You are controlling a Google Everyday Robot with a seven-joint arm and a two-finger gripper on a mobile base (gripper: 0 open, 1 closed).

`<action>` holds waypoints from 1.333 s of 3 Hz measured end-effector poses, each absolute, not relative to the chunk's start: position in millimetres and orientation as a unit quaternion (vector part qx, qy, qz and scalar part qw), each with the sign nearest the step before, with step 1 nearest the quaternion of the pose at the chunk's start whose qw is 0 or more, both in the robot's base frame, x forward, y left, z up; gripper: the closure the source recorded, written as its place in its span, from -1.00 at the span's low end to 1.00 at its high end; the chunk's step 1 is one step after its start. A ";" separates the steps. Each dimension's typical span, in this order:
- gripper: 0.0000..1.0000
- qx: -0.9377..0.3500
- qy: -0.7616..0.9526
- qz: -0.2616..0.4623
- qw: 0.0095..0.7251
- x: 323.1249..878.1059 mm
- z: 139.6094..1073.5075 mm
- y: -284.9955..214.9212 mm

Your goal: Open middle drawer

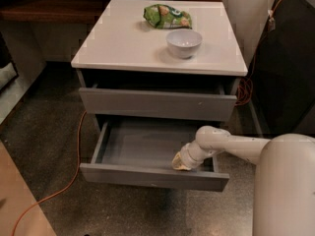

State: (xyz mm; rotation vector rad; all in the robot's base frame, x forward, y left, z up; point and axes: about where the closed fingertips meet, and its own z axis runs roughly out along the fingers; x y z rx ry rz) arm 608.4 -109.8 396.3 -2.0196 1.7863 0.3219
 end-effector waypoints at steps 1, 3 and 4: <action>1.00 -0.710 0.659 0.115 0.222 584.8 392.6 -110.4; 1.00 -0.667 0.697 0.119 0.235 503.9 374.5 -114.8; 1.00 -0.667 0.697 0.120 0.234 500.6 373.0 -114.1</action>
Offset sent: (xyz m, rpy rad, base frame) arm -0.0830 -0.0105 -0.0138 0.0589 -0.0060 -0.1589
